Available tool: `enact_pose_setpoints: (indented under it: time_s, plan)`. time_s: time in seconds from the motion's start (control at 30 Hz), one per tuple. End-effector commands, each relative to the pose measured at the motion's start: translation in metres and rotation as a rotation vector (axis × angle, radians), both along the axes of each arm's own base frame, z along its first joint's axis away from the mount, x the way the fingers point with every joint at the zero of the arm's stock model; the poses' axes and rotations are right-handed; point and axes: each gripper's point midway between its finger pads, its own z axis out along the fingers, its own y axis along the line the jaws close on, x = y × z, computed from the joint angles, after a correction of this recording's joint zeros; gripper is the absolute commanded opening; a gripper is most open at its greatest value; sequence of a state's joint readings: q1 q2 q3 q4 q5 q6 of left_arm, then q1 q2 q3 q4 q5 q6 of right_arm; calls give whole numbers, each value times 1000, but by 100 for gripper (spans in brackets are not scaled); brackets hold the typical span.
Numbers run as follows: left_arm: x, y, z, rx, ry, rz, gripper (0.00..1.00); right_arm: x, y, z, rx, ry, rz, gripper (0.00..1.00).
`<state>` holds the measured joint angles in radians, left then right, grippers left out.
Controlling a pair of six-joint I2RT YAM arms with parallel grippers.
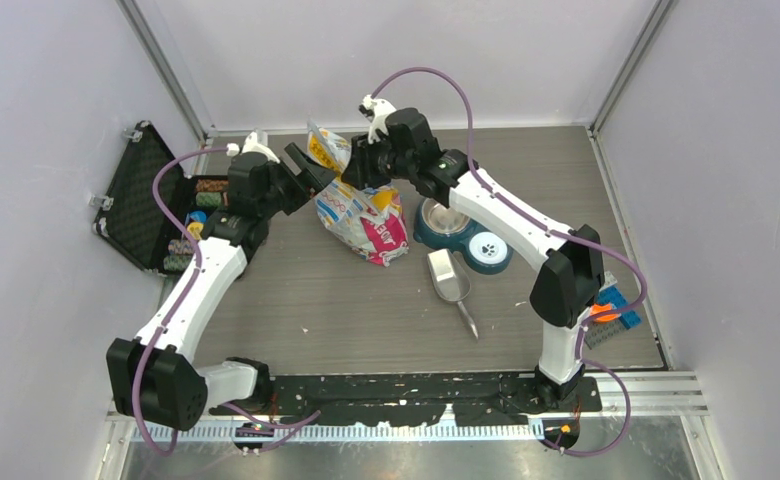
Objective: Serve the pet food
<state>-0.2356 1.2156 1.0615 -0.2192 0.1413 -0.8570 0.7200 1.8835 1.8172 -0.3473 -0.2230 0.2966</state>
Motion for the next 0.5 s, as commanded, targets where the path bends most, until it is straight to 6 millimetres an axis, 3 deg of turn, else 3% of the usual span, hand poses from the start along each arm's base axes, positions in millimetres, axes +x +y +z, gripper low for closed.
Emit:
enact_pose_setpoints:
  time_s: [0.0,0.2,0.47]
  plan:
    - [4,1,13,4,-43,6,79,1,-9,45,103,-52,-34,39]
    - [5,0,13,5,-44,6,79,4,-14,38,113,-13,-50,39]
    - [6,-1,11,4,-38,2,79,0,-15,51,178,1,-32,42]
